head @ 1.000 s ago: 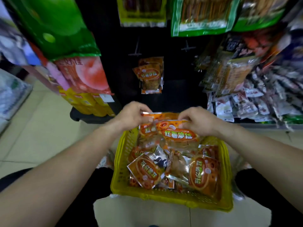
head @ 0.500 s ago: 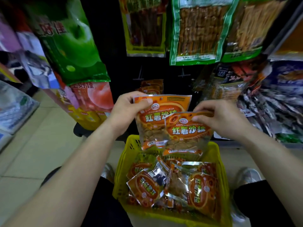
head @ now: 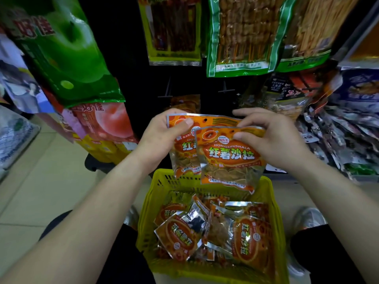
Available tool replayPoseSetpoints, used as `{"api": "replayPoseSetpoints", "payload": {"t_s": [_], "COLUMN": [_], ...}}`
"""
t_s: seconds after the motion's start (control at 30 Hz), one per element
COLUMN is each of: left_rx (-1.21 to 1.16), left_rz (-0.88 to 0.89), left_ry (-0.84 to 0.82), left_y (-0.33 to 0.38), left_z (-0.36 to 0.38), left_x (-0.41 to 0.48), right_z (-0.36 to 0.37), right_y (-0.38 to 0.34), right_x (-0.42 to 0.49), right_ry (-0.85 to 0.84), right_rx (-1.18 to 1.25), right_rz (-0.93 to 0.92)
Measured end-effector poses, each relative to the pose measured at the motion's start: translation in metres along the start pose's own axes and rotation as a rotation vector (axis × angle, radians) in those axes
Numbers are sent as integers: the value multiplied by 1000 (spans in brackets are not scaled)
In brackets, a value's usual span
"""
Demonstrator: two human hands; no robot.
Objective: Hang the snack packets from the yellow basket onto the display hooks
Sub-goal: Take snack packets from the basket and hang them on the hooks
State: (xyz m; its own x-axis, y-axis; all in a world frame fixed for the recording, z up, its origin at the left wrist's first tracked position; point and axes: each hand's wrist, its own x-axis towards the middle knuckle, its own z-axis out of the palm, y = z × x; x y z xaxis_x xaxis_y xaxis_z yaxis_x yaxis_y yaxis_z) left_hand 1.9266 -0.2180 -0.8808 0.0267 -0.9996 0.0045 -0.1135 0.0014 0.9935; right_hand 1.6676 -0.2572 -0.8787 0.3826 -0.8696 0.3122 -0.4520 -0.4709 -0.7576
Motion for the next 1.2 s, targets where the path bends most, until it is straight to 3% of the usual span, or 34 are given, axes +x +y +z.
{"api": "replayPoseSetpoints", "payload": {"t_s": [0.3, 0.43, 0.6, 0.8, 1.2], "left_rx": [-34, 171, 221, 182, 229], "left_rz": [35, 86, 72, 59, -4], "left_ry": [36, 78, 230, 208, 153], "left_y": [0, -3, -2, -3, -4], "left_z": [28, 38, 39, 39, 42], "left_x": [-6, -9, -6, -3, -1], "right_z": [17, 18, 13, 7, 5], "right_y": [0, 4, 7, 12, 16], "right_x": [9, 11, 12, 14, 15], "right_ry": [176, 210, 187, 74, 59], "right_rx": [-15, -35, -38, -1, -29], "right_rz": [130, 179, 156, 132, 160]}}
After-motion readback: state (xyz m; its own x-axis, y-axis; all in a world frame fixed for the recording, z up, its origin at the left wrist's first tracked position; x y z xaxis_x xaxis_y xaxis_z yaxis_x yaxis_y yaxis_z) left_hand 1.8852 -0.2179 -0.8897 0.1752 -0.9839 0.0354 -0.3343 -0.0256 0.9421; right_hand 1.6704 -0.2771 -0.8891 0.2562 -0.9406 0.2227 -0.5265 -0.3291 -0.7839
